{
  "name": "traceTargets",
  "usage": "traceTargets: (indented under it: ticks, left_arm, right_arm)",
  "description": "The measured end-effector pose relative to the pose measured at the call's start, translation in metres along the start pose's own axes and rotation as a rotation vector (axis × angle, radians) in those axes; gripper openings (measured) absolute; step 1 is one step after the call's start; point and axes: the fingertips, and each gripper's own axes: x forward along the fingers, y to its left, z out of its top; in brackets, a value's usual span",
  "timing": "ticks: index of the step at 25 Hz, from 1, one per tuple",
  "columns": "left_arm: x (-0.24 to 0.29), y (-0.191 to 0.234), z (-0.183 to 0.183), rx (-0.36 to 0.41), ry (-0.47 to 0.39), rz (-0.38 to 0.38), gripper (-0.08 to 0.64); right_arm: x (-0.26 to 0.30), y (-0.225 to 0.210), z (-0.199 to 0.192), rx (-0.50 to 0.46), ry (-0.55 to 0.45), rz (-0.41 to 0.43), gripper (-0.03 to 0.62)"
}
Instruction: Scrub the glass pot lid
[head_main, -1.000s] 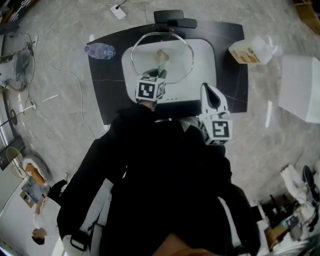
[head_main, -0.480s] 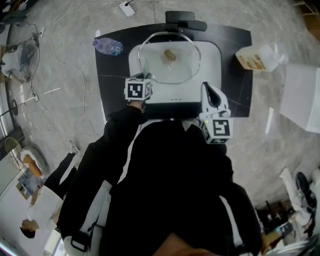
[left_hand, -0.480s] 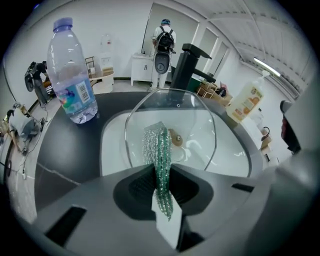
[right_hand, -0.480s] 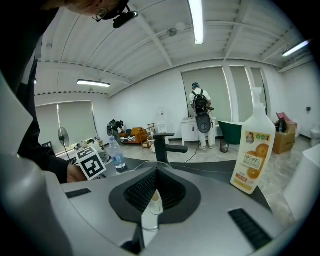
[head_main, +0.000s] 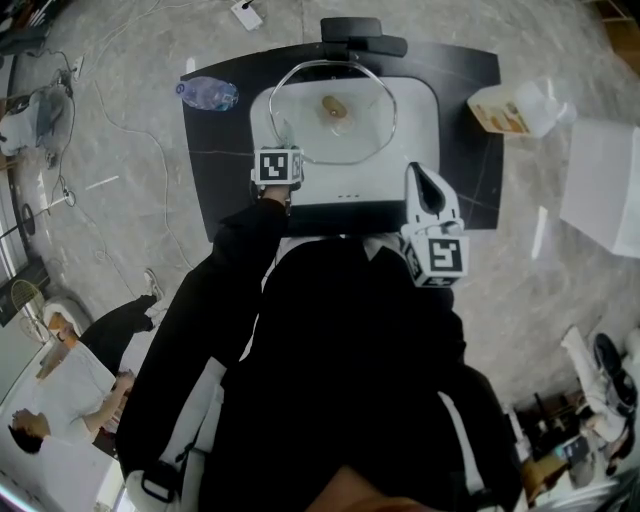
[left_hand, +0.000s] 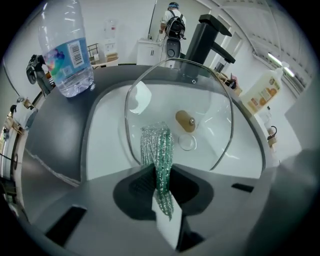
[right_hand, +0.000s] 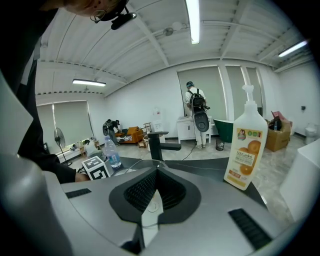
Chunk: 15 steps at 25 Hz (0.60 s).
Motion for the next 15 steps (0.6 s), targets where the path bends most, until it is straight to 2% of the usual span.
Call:
traceTargets:
  ticks: [5, 15]
  left_arm:
    - [0.013, -0.012, 0.001, -0.005, 0.018, -0.043, 0.058]
    - [0.037, -0.018, 0.005, 0.004, 0.026, -0.080, 0.058]
  right_arm:
    - [-0.002, -0.002, -0.004, 0.009, 0.014, -0.012, -0.008]
    - [-0.005, -0.006, -0.005, 0.000, 0.030, -0.030, -0.008]
